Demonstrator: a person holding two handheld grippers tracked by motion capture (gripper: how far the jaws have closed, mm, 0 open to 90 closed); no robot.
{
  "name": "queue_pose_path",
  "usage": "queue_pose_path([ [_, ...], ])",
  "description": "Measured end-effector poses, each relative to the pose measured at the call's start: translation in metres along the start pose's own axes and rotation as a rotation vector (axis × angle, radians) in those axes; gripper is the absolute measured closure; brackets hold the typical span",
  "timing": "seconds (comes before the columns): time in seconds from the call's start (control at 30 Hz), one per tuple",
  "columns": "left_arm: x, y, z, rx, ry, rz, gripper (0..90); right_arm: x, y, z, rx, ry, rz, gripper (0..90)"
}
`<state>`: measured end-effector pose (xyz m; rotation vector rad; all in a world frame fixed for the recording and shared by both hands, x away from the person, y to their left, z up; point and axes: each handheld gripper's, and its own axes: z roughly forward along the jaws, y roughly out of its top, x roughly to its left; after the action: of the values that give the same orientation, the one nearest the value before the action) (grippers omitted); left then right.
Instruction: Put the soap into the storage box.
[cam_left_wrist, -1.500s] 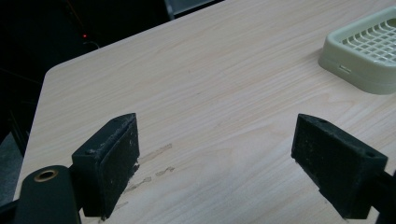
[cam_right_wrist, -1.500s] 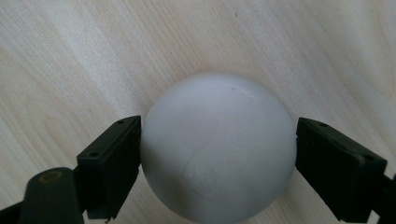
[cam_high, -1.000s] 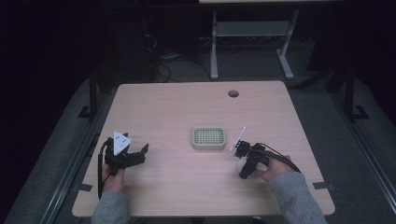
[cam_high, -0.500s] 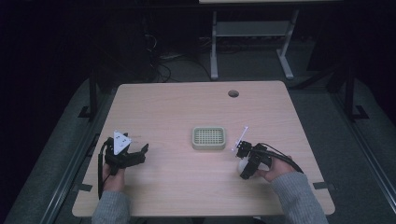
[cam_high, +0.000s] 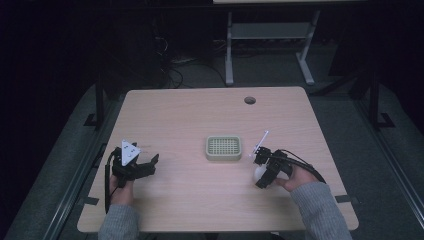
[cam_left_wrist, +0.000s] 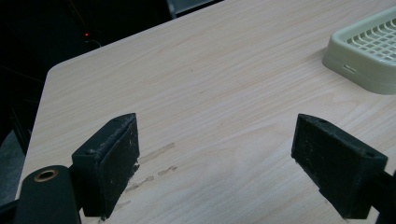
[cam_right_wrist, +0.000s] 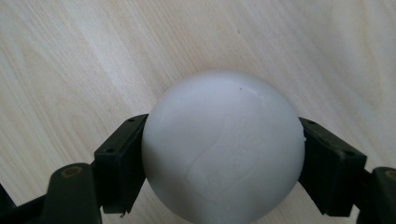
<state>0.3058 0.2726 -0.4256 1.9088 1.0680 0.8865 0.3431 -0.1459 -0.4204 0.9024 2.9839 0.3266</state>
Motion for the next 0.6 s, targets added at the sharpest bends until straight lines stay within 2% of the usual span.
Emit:
queue_pose_path([
  [0.17,0.0,0.0,0.0,0.0,0.0,-0.004,14.8,-0.001,0.007,-0.007,-0.023,-0.005,-0.013,23.2],
  [0.3,-0.001,0.001,0.0,0.001,-0.002,0.001,14.8,-0.002,0.012,-0.01,-0.019,-0.01,-0.017,23.2],
  [0.6,-0.001,0.001,0.0,-0.002,0.0,-0.005,14.8,-0.007,0.025,-0.019,-0.043,0.016,-0.025,23.2],
])
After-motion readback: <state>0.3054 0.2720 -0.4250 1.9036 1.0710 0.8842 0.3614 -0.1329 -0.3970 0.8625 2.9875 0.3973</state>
